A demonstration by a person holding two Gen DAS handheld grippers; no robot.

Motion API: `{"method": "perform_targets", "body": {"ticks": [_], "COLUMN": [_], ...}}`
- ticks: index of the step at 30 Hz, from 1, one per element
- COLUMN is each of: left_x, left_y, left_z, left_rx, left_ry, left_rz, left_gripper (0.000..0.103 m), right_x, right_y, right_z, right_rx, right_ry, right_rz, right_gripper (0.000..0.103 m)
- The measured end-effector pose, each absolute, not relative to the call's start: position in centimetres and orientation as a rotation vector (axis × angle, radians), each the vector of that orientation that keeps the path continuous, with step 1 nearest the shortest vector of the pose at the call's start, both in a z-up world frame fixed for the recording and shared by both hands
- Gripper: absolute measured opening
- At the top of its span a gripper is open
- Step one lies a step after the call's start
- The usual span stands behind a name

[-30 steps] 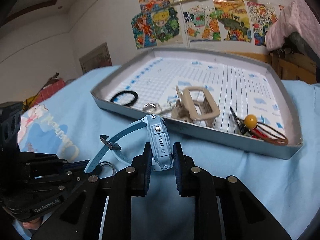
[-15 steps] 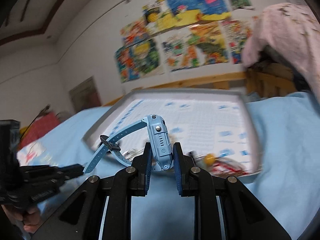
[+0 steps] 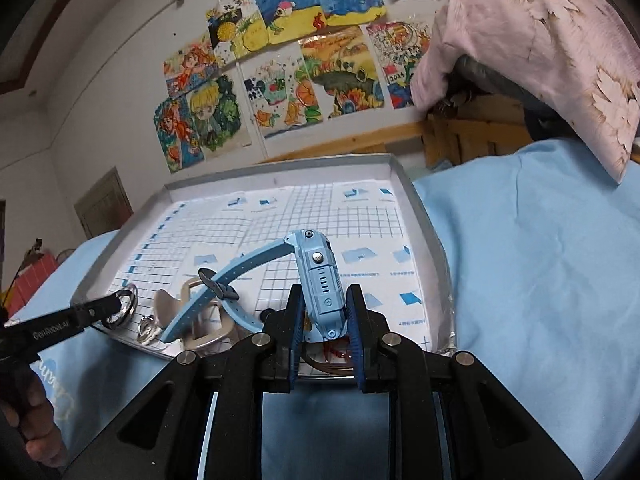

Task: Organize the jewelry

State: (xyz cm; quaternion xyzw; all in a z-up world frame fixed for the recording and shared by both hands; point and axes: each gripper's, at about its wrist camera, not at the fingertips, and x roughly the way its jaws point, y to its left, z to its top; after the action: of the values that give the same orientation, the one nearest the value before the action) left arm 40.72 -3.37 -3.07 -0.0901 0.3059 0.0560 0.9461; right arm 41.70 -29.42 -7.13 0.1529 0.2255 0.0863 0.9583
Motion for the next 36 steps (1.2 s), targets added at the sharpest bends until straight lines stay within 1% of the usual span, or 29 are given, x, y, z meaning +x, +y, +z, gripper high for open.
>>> {"method": "perform_targets", "body": {"ticks": [3,5,7,9,11,12,13,14,15,16,18,20,21,23,24,25,28,31,36], "left_x": [40.6,40.5,40.3,39.9,39.5,39.2,38.9,38.3,37.4,36.6,35.1,34.2,33.7,32.5,31.7,30.7,28.1,25.1,19.8], "left_y": [-3.1,-3.1,-3.2,-3.2,-3.1,-3.1,-3.1,-3.2,-3.3,-3.3,-3.1,-3.0,-2.8,-2.4,-2.1,-1.8,-1.2,-1.1,-1.4], "left_z": [-3.2,-3.3,-3.3,-3.1,-2.8,-2.7,-2.5,-2.2,-1.6,-1.2,-0.3,0.2,0.4,0.8,1.1,1.4,2.2,3.4,5.3], "left_rx": [-0.221,-0.233,-0.233,-0.239,-0.243,-0.243,-0.244,-0.244,-0.237,-0.229,-0.226,-0.228,-0.233,-0.250,-0.267,-0.282,-0.303,-0.289,-0.242], "left_ry": [0.601,0.598,0.595,0.593,0.596,0.596,0.591,0.577,0.550,0.522,0.476,0.489,0.490,0.481,0.470,0.456,0.415,0.376,0.306], "left_rz": [0.104,0.104,0.101,0.098,0.095,0.094,0.089,0.086,0.107,0.151,0.176,0.164,0.168,0.177,0.181,0.185,0.192,0.204,0.198], "left_gripper": [0.004,0.004,0.004,0.004,0.008,0.020,0.041,0.055,0.082,0.091,0.091,0.091,0.091,0.093,0.097,0.100,0.103,0.103,0.103], "right_x": [41.5,41.4,41.4,41.2,40.8,40.5,40.2,39.9,39.5,39.2,38.7,38.2,38.0,37.0,36.1,35.5,32.6,29.1,24.6], "right_y": [-29.6,-29.4,-29.1,-29.0,-29.0,-29.1,-29.1,-29.2,-29.4,-29.5,-29.9,-30.1,-30.2,-30.4,-30.6,-30.7,-30.2,-29.6,-29.4], "right_z": [-7.3,-7.3,-7.1,-7.0,-6.6,-6.4,-6.1,-5.8,-5.4,-5.1,-4.6,-4.1,-3.9,-2.9,-2.2,-1.6,0.6,2.1,4.0], "right_rx": [0.313,0.309,0.305,0.303,0.303,0.302,0.302,0.303,0.304,0.307,0.312,0.309,0.305,0.306,0.318,0.317,0.240,0.184,0.189], "right_ry": [0.463,0.465,0.461,0.454,0.438,0.429,0.419,0.409,0.396,0.385,0.369,0.371,0.371,0.347,0.319,0.301,0.222,0.140,0.116], "right_rz": [0.176,0.178,0.179,0.175,0.169,0.169,0.168,0.169,0.175,0.183,0.188,0.197,0.197,0.205,0.221,0.237,0.267,0.267,0.275], "right_gripper": [0.019,0.024,0.032,0.035,0.038,0.043,0.045,0.052,0.063,0.071,0.073,0.074,0.076,0.085,0.094,0.100,0.102,0.102,0.102]}}
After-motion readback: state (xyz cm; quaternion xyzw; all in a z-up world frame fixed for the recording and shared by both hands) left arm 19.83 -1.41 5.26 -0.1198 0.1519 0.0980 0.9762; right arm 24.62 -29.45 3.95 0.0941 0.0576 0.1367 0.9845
